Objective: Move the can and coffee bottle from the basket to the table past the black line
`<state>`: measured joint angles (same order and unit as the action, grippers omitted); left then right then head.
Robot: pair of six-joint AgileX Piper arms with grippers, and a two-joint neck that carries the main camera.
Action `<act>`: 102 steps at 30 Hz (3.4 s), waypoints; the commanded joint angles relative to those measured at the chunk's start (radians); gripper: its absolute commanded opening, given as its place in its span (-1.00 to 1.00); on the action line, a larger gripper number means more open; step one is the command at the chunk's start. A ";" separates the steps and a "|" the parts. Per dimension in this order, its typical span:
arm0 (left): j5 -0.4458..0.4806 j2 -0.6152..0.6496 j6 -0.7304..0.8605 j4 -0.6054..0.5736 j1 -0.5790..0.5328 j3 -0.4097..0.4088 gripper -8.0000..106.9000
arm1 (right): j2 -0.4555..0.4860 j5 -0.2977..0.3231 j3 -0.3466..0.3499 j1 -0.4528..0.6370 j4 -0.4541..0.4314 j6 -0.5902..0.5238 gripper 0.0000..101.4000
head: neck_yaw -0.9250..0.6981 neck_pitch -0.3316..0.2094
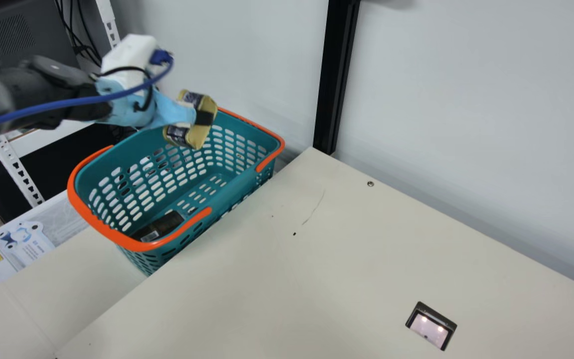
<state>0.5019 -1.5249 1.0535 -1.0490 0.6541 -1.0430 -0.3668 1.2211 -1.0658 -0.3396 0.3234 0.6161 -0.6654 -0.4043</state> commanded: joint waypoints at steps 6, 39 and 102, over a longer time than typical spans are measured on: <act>0.124 0.306 -0.285 -0.033 0.024 0.092 -0.68 | 0.000 0.000 0.000 0.000 0.000 0.000 1.00 | -0.020 -0.032; 0.718 0.732 -1.718 -0.234 -0.144 0.193 -0.68 | 0.000 0.000 0.000 0.000 0.000 0.000 1.00 | -0.020 -0.032; 0.710 0.777 -2.023 -0.319 -0.269 0.216 -0.68 | 0.000 0.000 0.000 0.000 0.000 0.000 1.00 | -0.020 -0.032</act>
<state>1.2116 -0.7483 -0.9693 -1.3680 0.3855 -0.8268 -0.3668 1.2211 -1.0658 -0.3396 0.3234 0.6161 -0.6654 -0.4043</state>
